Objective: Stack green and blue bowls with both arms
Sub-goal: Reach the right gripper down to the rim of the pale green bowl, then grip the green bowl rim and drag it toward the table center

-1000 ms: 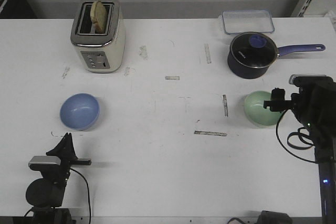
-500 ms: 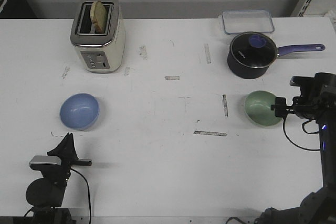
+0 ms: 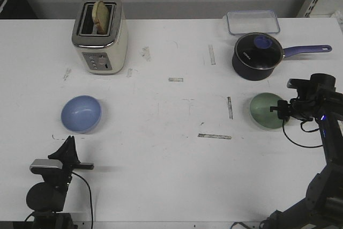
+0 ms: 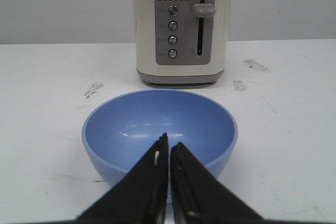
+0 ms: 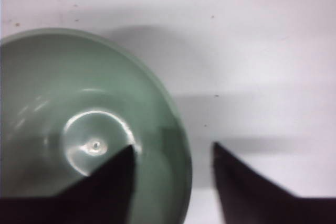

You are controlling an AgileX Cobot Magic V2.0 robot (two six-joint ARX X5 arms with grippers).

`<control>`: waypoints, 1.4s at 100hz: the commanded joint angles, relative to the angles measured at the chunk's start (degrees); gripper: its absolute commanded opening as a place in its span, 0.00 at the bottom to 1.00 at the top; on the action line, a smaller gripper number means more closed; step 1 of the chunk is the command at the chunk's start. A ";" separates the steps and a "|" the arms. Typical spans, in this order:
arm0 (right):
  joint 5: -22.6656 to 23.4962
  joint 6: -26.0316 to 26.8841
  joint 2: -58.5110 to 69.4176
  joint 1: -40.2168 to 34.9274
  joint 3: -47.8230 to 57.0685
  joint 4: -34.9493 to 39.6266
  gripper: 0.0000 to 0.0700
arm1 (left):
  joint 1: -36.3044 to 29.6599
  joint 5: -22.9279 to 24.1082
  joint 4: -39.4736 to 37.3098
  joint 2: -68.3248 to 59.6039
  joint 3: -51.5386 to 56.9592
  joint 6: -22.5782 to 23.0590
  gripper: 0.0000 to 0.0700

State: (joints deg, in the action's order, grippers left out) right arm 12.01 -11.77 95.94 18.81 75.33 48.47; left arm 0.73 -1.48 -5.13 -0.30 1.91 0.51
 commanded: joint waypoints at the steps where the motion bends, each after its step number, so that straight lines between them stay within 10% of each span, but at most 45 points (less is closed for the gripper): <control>1: -0.02 -0.24 1.66 0.11 0.70 -0.26 0.06 | 0.00 -0.04 -0.52 0.07 -1.22 -0.15 0.00; 66: 1.57 3.85 -11.10 -4.98 6.21 1.66 0.00 | 0.00 -0.04 -0.50 0.07 -1.22 -0.15 0.00; 98: 8.98 10.12 -17.00 -27.19 7.74 1.38 0.00 | 0.00 -0.04 -0.52 0.07 -1.22 -0.13 0.00; 140: 7.67 9.14 -4.85 -51.93 7.48 1.25 0.00 | 0.00 -0.02 -0.52 0.07 -1.22 -0.11 0.00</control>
State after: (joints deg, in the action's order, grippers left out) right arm 20.56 -2.55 88.75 -31.22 82.19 50.04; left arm 0.73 -1.45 -5.10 -0.32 1.91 0.51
